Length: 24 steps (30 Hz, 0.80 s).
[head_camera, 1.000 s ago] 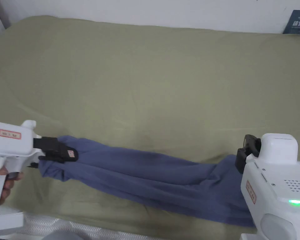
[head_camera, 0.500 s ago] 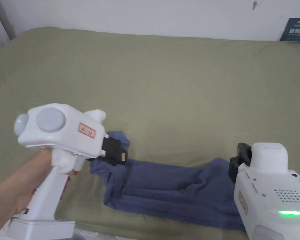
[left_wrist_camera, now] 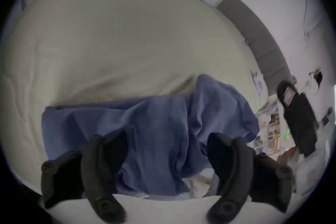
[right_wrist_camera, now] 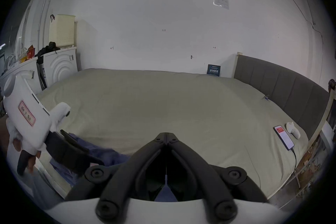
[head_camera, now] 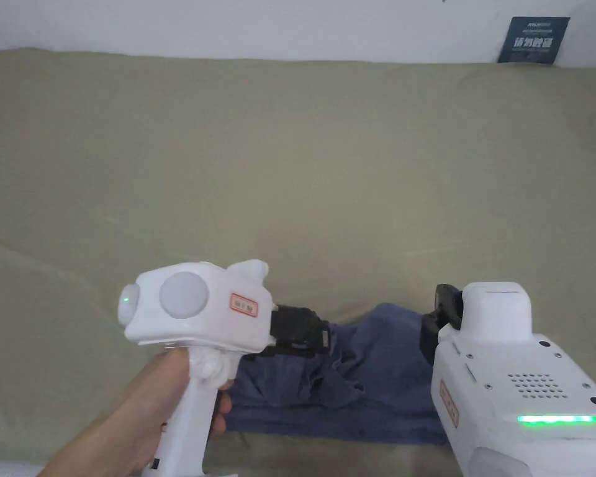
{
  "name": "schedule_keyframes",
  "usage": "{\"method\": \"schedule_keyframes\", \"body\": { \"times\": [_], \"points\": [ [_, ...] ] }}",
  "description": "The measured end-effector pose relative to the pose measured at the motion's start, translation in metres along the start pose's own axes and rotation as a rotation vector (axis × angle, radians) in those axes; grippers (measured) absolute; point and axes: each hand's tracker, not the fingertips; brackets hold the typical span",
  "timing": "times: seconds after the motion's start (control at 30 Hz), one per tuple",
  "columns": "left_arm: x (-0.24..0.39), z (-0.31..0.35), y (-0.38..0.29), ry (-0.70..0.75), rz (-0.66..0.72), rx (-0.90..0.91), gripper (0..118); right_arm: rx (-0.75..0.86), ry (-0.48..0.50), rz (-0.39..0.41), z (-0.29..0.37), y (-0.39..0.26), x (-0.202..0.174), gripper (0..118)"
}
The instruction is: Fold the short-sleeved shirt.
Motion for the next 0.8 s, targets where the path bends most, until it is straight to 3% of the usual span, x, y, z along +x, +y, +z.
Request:
{"method": "schedule_keyframes", "body": {
  "times": [0.03, 0.07, 0.1, 0.2, 0.33, 0.43, 0.53, 0.6, 0.7, 0.8],
  "points": [
    [-0.008, 0.013, -0.002, -0.035, 0.038, 0.041, 71, 0.0, -0.002, -0.003, 0.0, 0.0, -0.001, 0],
    [-0.015, 0.021, -0.004, -0.061, 0.061, 0.059, 44, 0.002, -0.004, -0.006, 0.0, 0.0, -0.001, 0],
    [-0.026, 0.029, -0.006, -0.066, 0.096, 0.093, 0, 0.001, 0.0, -0.01, 0.0, 0.0, -0.001, 0],
    [-0.048, 0.036, -0.009, -0.059, 0.107, 0.106, 1, -0.004, 0.007, -0.02, -0.002, -0.001, -0.002, 0],
    [-0.05, -0.003, -0.017, -0.027, 0.099, 0.024, 1, -0.014, 0.01, -0.01, -0.002, -0.002, -0.004, 0],
    [-0.041, -0.056, -0.029, -0.23, 0.153, -0.074, 1, -0.02, 0.01, -0.005, -0.001, -0.004, -0.003, 0],
    [-0.042, -0.093, -0.042, -0.211, 0.135, -0.073, 1, -0.033, 0.005, 0.009, -0.001, -0.005, -0.003, 0],
    [-0.048, -0.076, -0.037, -0.283, 0.227, -0.058, 1, -0.037, 0.007, 0.012, -0.002, -0.006, -0.003, 0],
    [-0.044, -0.035, -0.035, -0.156, 0.081, -0.003, 1, -0.031, 0.006, 0.019, -0.003, -0.006, -0.007, 0],
    [-0.057, 0.026, -0.028, -0.131, 0.058, 0.056, 1, 0.016, 0.012, 0.003, -0.002, -0.005, -0.013, 0]
  ]
}}
